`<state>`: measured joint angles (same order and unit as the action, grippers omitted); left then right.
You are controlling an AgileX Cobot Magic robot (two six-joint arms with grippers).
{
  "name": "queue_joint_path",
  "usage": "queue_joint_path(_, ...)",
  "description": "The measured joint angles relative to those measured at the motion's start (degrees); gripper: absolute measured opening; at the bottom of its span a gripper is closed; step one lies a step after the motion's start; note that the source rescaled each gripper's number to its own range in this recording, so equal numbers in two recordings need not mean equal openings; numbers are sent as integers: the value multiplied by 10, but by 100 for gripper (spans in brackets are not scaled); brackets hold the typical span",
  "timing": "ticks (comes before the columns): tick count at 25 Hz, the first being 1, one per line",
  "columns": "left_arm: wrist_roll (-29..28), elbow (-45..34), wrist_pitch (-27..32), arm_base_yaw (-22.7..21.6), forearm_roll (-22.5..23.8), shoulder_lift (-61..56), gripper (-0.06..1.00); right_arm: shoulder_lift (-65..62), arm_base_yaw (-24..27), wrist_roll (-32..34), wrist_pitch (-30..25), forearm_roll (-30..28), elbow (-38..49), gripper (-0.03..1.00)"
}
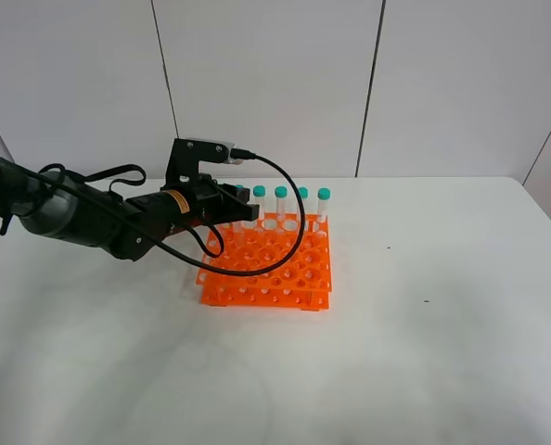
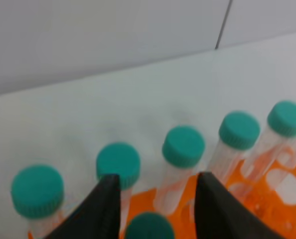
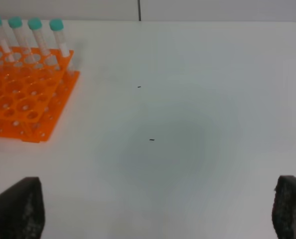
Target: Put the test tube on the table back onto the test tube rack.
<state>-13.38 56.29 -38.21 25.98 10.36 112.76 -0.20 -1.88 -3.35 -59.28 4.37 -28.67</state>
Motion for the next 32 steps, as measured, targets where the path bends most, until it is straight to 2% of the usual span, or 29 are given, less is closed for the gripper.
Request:
queue_joint_path(6, 0, 0, 40, 8, 5, -81, 30, 0, 0, 0, 0, 0, 0, 100)
queue_joint_path(9, 0, 0, 97, 13, 22, -139, 34, 0, 0, 0, 0, 0, 0, 100)
queue_joint_path(10, 0, 0, 124, 14, 29, -159, 41, 0, 0, 0, 0, 0, 0, 100)
queue_joint_path(14, -8, 0, 238, 25, 41, -228, 83, 0, 0, 0, 0, 0, 0, 100)
queue_joint_path(15, -14, 0, 275, 27, 42, -245, 90, 0, 0, 0, 0, 0, 0, 100)
queue_joint_path(17, -33, 1, 344, 28, 43, -273, 96, 0, 0, 0, 0, 0, 0, 100)
queue_joint_path(22, -44, 28, 513, 28, 44, -299, 99, 0, 0, 0, 0, 0, 0, 100)
queue_joint_path(29, 13, 135, 678, 28, 43, -270, 100, 0, 0, 0, 0, 0, 0, 100)
queue_joint_path(32, 53, 185, 767, 27, 15, -237, 100, 0, 0, 0, 0, 0, 0, 100)
